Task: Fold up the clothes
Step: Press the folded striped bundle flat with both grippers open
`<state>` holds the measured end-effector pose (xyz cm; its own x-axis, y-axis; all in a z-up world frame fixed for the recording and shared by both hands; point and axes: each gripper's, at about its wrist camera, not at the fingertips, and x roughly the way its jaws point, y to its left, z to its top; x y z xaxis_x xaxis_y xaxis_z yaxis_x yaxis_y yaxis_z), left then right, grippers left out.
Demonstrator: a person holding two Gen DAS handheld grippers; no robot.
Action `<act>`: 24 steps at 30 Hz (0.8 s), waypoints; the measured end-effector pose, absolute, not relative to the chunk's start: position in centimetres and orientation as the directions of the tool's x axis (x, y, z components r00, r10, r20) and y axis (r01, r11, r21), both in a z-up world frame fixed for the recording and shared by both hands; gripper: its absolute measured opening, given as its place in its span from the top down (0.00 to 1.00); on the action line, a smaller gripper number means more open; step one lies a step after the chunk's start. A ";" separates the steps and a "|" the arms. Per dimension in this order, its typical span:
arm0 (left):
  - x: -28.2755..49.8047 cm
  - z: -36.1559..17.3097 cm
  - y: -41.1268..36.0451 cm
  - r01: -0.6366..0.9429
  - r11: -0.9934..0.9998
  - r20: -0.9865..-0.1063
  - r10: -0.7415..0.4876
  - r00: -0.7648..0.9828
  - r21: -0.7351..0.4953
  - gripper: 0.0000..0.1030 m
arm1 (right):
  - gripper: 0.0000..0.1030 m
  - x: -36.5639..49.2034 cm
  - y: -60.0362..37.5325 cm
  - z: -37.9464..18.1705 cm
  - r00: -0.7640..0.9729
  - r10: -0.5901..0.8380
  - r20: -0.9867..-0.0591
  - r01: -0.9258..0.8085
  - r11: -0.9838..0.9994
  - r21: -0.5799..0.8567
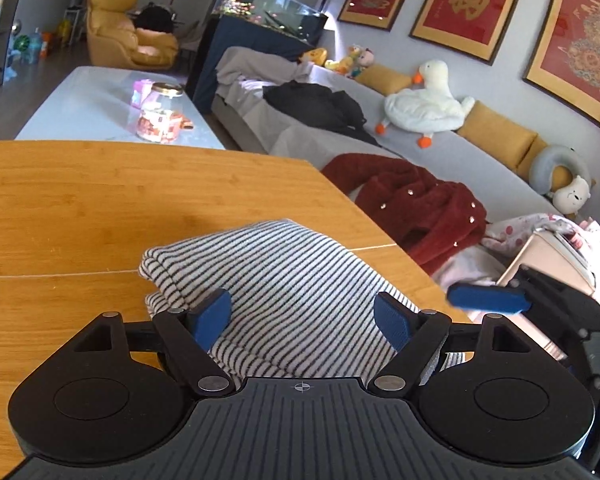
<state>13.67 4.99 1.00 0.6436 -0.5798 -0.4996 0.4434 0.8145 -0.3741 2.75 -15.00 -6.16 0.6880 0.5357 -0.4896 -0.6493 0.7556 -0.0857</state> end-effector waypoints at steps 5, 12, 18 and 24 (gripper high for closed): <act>13.8 0.8 5.3 0.441 0.808 -0.499 -0.589 0.635 -0.391 0.17 | 0.00 2.0 -12.8 -8.9 0.725 0.457 -0.516 -0.634 0.736 -0.239; 13.7 0.7 5.0 0.445 0.808 -0.497 -0.589 0.637 -0.387 0.15 | 0.00 2.8 -14.7 -6.9 0.687 0.512 -0.515 -0.659 0.739 -0.144; 13.7 0.7 5.0 0.448 0.808 -0.497 -0.589 0.637 -0.383 0.14 | 0.00 5.2 -18.4 -5.5 0.691 0.512 -0.510 -0.571 0.820 0.050; 13.5 0.6 5.2 0.451 0.804 -0.496 -0.595 0.632 -0.388 0.14 | 0.00 7.2 -19.8 -8.7 0.685 0.416 -0.598 -0.461 0.883 0.087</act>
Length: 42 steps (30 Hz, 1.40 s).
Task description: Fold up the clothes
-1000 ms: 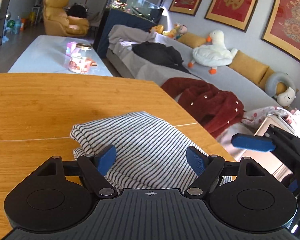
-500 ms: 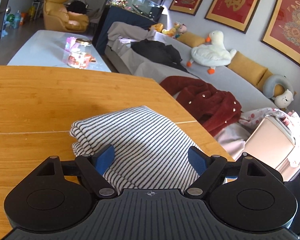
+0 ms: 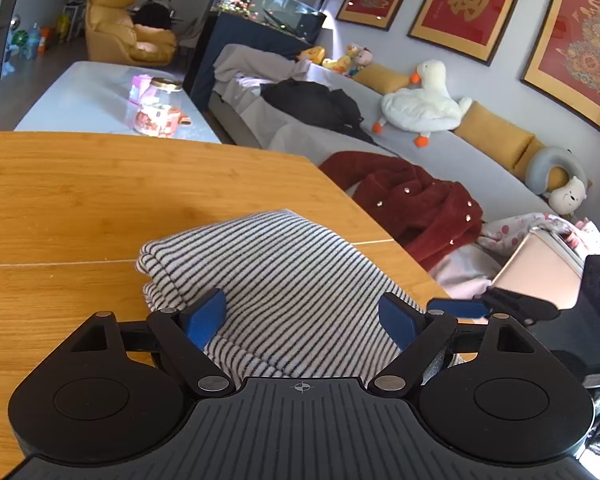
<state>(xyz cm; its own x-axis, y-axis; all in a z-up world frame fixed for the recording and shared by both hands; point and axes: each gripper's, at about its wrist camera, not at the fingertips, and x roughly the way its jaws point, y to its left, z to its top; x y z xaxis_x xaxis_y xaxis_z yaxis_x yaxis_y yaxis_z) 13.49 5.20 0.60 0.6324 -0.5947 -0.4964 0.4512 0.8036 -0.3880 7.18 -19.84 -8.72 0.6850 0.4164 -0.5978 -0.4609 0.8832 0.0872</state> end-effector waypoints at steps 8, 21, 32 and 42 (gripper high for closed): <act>13.4 0.6 5.3 0.454 0.806 -0.504 -0.591 0.630 -0.379 0.12 | 0.00 6.8 -20.9 -8.1 0.675 0.466 -0.572 -0.471 0.869 0.152; 12.5 -0.1 5.6 0.461 0.813 -0.508 -0.583 0.635 -0.356 0.10 | 0.40 17.9 -17.4 -2.3 0.680 0.473 -0.560 -0.497 0.859 0.122; 12.6 2.4 7.8 0.380 0.834 -0.458 -0.542 0.705 -0.400 0.09 | 0.24 20.5 -15.8 -7.5 0.700 0.327 -0.634 -0.380 0.923 0.057; 15.3 2.0 6.9 0.373 0.786 -0.440 -0.595 0.673 -0.493 0.19 | 0.19 19.4 -16.0 -7.4 0.747 0.309 -0.588 -0.373 0.928 0.014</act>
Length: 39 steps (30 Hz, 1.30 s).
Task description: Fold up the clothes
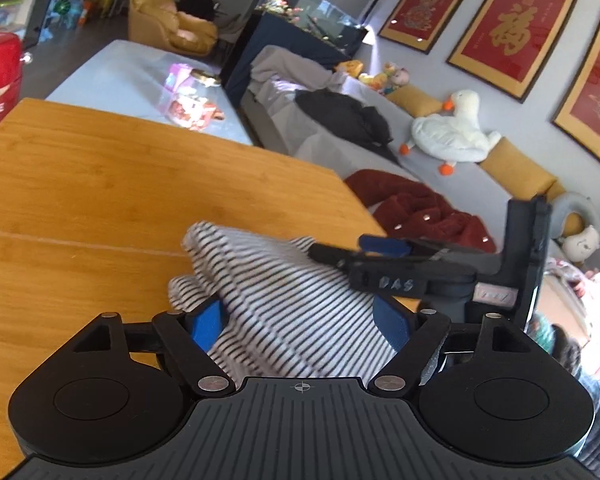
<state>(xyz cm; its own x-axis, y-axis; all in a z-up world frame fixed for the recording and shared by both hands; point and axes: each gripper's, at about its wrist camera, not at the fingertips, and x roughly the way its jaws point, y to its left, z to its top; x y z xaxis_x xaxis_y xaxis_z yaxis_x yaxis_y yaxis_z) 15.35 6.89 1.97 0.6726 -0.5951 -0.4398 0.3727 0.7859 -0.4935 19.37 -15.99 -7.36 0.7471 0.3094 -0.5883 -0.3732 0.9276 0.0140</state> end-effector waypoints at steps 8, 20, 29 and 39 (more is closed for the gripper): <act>19.5 0.9 5.4 0.392 0.868 -0.541 -0.497 0.679 -0.305 0.32 | 0.09 17.7 -18.3 -6.7 0.757 0.328 -0.566 -0.375 0.926 0.036; 13.4 0.2 6.4 0.328 0.823 -0.590 -0.563 0.578 -0.464 0.06 | 0.02 14.1 -23.8 -8.0 0.499 0.650 -0.574 -0.439 0.760 0.479; 13.7 -1.8 4.8 0.322 0.847 -0.648 -0.531 0.545 -0.423 0.05 | 0.03 15.6 -23.4 -9.1 0.443 0.665 -0.601 -0.406 0.747 0.526; 14.3 -3.5 7.0 0.344 0.784 -0.542 -0.611 0.577 -0.517 0.20 | 0.23 18.3 -18.7 -9.3 0.385 0.712 -0.588 -0.520 0.693 0.499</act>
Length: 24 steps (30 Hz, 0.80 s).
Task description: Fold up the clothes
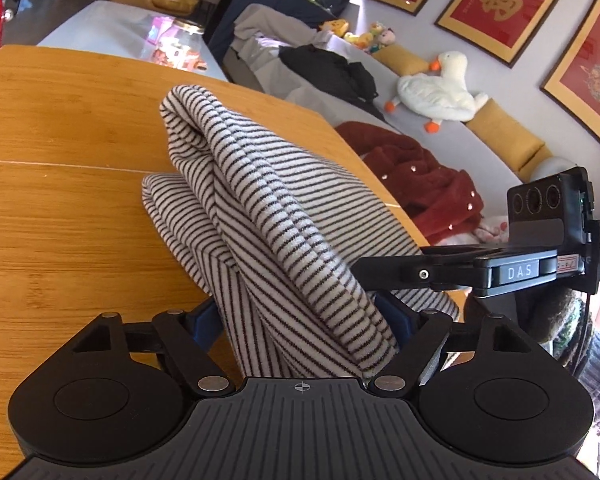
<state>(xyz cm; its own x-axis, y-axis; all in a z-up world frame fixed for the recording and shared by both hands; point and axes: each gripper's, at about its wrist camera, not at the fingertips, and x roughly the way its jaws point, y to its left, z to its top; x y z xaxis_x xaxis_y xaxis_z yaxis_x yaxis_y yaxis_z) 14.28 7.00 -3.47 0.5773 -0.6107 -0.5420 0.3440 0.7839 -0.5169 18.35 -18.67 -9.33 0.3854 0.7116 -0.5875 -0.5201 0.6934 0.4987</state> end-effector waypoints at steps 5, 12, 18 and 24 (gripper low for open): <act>17.4 -3.0 11.4 0.257 0.826 -0.527 -0.527 0.667 -0.501 0.22 | 0.25 24.2 -13.6 -9.4 0.361 0.749 -0.556 -0.559 0.651 0.514; 23.3 -3.3 18.0 0.112 0.867 -0.497 -0.380 0.780 -0.486 0.19 | 0.26 31.5 -5.7 -10.6 0.392 0.759 -0.519 -0.581 0.642 0.501; 24.5 -1.5 19.2 0.080 0.905 -0.484 -0.297 0.823 -0.418 0.20 | 0.11 32.9 -4.5 -10.7 0.443 0.729 -0.523 -0.588 0.676 0.445; 23.8 3.9 18.9 0.215 0.878 -0.289 -0.359 0.888 -0.428 0.10 | 0.08 30.2 -5.5 -9.5 0.523 0.687 -0.505 -0.636 0.709 0.305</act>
<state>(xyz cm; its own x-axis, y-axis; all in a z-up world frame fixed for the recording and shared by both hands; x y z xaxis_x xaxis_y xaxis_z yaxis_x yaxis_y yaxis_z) 23.78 18.87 3.89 0.8876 -0.3586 -0.2889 0.2151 0.8776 -0.4285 30.21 -5.53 -9.53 0.5230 0.6865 -0.5051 -0.6358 0.7089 0.3052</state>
